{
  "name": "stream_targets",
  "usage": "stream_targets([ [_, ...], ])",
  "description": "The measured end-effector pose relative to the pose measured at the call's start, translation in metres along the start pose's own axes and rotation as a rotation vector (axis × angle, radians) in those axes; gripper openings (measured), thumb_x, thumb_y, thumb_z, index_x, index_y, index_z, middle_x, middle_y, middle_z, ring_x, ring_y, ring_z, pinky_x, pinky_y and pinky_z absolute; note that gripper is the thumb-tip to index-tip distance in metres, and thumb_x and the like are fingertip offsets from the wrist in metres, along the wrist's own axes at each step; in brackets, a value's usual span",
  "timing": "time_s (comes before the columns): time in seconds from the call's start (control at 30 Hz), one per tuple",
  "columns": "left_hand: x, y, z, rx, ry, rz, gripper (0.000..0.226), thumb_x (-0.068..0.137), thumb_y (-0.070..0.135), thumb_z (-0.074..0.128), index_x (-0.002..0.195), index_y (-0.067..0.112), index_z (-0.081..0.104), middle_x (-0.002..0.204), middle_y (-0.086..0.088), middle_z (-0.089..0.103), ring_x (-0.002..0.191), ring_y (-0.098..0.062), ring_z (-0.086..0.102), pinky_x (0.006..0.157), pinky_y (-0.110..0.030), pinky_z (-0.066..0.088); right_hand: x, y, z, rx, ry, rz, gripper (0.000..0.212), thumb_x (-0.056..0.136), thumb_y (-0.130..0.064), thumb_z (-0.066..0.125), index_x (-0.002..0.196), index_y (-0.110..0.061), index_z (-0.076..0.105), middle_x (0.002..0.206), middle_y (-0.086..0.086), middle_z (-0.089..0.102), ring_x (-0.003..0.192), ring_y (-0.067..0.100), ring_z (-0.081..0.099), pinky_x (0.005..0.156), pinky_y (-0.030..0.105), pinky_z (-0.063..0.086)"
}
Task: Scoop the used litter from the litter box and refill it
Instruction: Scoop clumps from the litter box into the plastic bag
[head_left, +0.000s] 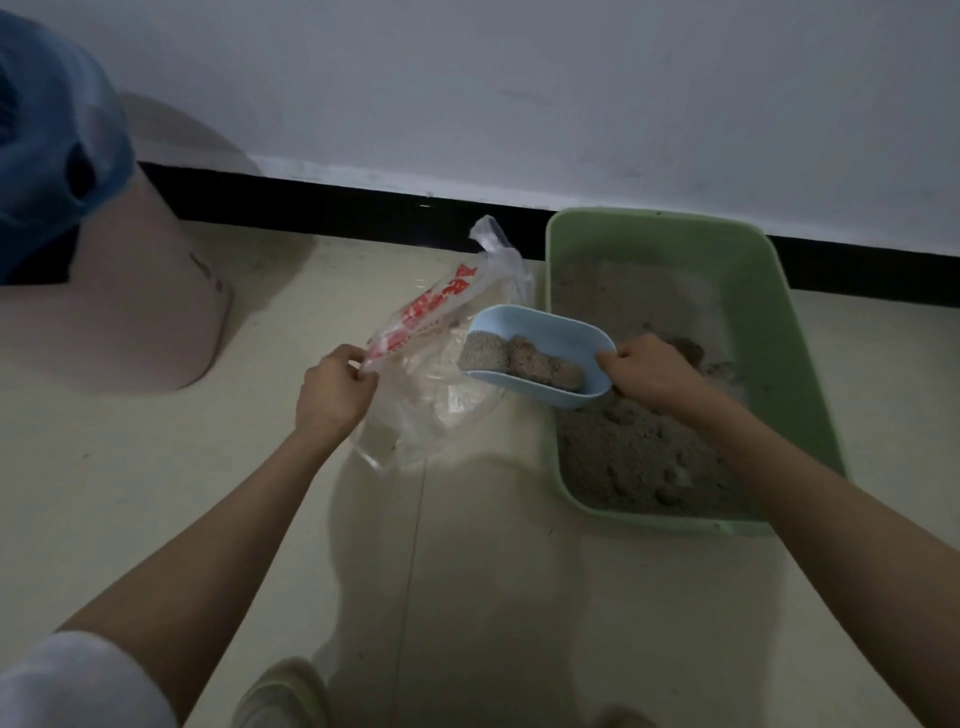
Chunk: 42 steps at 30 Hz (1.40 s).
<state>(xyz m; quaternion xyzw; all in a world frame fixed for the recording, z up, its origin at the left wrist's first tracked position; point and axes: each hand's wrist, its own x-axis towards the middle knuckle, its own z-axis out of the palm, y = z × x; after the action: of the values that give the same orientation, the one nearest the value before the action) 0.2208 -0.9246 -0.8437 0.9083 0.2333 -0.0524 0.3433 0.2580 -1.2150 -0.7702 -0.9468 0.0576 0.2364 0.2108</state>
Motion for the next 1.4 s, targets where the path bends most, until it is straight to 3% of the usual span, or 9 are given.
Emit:
stream_targets([
  [0.23,0.001,-0.009,-0.004,-0.060,0.005,0.027,0.023,0.085,0.015,0.058,0.107,0.012,0.063,0.078,-0.004,0.059,0.088,-0.029,0.061,0.072,-0.026,0.040,0.007,-0.045,0.009,-0.220,0.070,0.020,0.034,0.095,-0.026,0.041,0.071,-0.004,0.048,0.067,0.009,0.048,0.061,0.023,0.047,0.057,0.027,0.035],
  [0.43,0.006,-0.014,-0.011,-0.089,0.022,0.037,0.020,0.087,0.015,0.057,0.106,0.011,0.063,0.077,-0.004,0.058,0.081,-0.024,0.057,0.069,-0.023,0.037,0.007,-0.070,0.020,-0.380,0.067,0.012,0.026,0.095,-0.026,0.043,0.078,-0.007,0.048,0.062,0.002,0.043,0.059,0.020,0.045,0.060,0.028,0.036],
  [0.7,0.012,-0.024,-0.022,-0.146,0.079,0.055,0.018,0.086,0.016,0.058,0.103,0.012,0.064,0.079,-0.003,0.060,0.085,-0.027,0.061,0.072,-0.024,0.040,0.000,-0.089,0.020,-0.645,0.184,-0.151,0.044,0.099,-0.030,0.037,0.057,-0.014,0.032,0.058,0.002,0.037,0.058,0.021,0.045,0.059,0.028,0.034],
  [0.8,0.013,-0.023,-0.026,-0.129,0.091,0.089,0.022,0.087,0.019,0.058,0.107,0.011,0.062,0.084,-0.003,0.061,0.086,-0.027,0.061,0.072,-0.026,0.042,-0.002,-0.089,0.011,-0.626,0.217,-0.222,0.046,0.099,-0.032,0.035,0.056,-0.015,0.031,0.058,0.002,0.035,0.058,0.022,0.044,0.062,0.029,0.035],
  [0.9,0.008,-0.020,-0.025,-0.067,0.109,0.165,0.036,0.087,0.023,0.059,0.120,0.009,0.054,0.109,-0.013,0.058,0.097,-0.028,0.057,0.084,-0.035,0.045,-0.001,-0.076,-0.001,-0.529,0.256,-0.249,0.047,0.097,-0.034,0.037,0.055,-0.013,0.035,0.055,0.002,0.037,0.051,0.020,0.040,0.055,0.027,0.034],
  [1.07,-0.021,0.004,-0.008,0.161,0.262,0.481,0.033,0.087,0.019,0.050,0.116,0.005,0.055,0.114,-0.018,0.053,0.108,-0.034,0.047,0.090,-0.045,0.039,-0.002,-0.017,-0.026,-0.368,0.359,-0.164,0.049,0.096,-0.032,0.037,0.051,-0.013,0.038,0.050,0.003,0.037,0.044,0.017,0.034,0.045,0.020,0.025],
  [1.17,-0.039,0.025,0.016,0.223,0.108,0.693,0.036,0.087,0.027,0.043,0.114,0.007,0.056,0.114,-0.013,0.054,0.113,-0.027,0.043,0.097,-0.050,0.037,-0.007,0.032,-0.041,-0.356,0.414,-0.034,0.049,0.094,-0.033,0.039,0.050,-0.010,0.041,0.050,0.006,0.039,0.048,0.023,0.040,0.047,0.022,0.025],
  [1.27,-0.050,0.042,0.045,0.268,-0.175,0.850,0.053,0.091,0.041,0.033,0.130,0.007,0.046,0.131,-0.016,0.046,0.125,-0.030,0.041,0.103,-0.045,0.039,-0.015,0.077,-0.048,-0.365,0.388,0.097,0.048,0.093,-0.032,0.041,0.050,-0.010,0.045,0.051,0.008,0.042,0.056,0.029,0.048,0.053,0.025,0.033],
  [1.4,-0.060,0.057,0.070,0.357,-0.376,0.823,0.082,0.082,0.061,0.011,0.148,0.012,0.013,0.155,-0.008,0.013,0.144,-0.022,0.008,0.113,-0.027,0.004,-0.023,0.117,-0.052,-0.463,0.354,0.235,0.040,0.092,-0.031,0.041,0.065,-0.005,0.055,0.058,0.010,0.048,0.061,0.029,0.051,0.060,0.029,0.039],
])
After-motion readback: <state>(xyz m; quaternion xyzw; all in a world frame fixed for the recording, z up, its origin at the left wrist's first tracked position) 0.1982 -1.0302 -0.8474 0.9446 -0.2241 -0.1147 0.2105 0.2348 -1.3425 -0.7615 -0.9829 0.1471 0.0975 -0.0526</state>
